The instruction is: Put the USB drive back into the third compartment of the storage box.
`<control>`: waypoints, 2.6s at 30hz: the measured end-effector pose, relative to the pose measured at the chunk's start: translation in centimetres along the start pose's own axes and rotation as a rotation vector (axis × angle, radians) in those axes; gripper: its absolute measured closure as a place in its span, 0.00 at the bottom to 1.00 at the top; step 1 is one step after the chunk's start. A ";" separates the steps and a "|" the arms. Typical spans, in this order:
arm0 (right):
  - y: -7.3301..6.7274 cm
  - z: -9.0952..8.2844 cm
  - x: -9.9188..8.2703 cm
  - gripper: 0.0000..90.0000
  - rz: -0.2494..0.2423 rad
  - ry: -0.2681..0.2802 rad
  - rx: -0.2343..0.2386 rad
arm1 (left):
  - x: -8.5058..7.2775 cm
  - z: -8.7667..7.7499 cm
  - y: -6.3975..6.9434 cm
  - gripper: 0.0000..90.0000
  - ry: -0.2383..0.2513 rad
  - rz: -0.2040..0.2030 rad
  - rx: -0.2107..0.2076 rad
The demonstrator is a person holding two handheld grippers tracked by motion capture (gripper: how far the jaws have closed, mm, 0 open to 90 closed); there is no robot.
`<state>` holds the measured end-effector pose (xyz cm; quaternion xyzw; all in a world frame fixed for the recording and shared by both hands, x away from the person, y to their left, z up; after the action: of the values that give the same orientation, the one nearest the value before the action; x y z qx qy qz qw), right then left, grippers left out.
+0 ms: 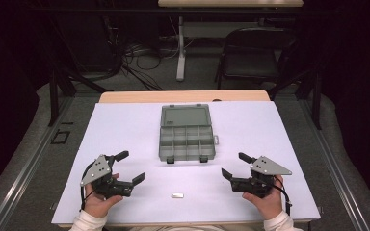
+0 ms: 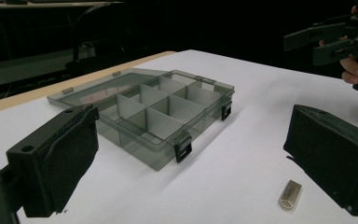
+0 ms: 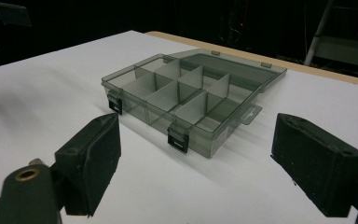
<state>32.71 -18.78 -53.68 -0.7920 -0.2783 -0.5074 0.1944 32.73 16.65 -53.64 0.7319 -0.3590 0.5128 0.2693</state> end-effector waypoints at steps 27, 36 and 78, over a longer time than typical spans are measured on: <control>-2.9 1.2 -0.2 0.28 -0.106 -0.077 0.046 | -0.4 0.4 1.7 0.03 -0.036 0.002 -0.046; -4.0 2.1 -0.3 0.36 -0.142 -0.104 0.106 | -0.5 0.6 1.8 0.03 -0.044 -0.005 -0.055; -8.9 6.5 2.4 0.43 -0.272 -0.294 0.339 | -0.9 0.5 1.6 0.06 -0.062 -0.013 -0.030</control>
<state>32.34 -7.49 -53.94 -0.7687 -0.4885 -0.3545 0.2119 31.59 15.52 -54.62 0.7454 -0.3701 0.4828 0.2725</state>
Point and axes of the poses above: each handheld gripper's, and its own axes: z roughly forward along the jaws, x roughly out of its top, y roughly to its right, the point moved 7 cm from there along z, roughly forward along the jaws, and after that the axes turned 7 degrees about -y, right-handed, at the moved point
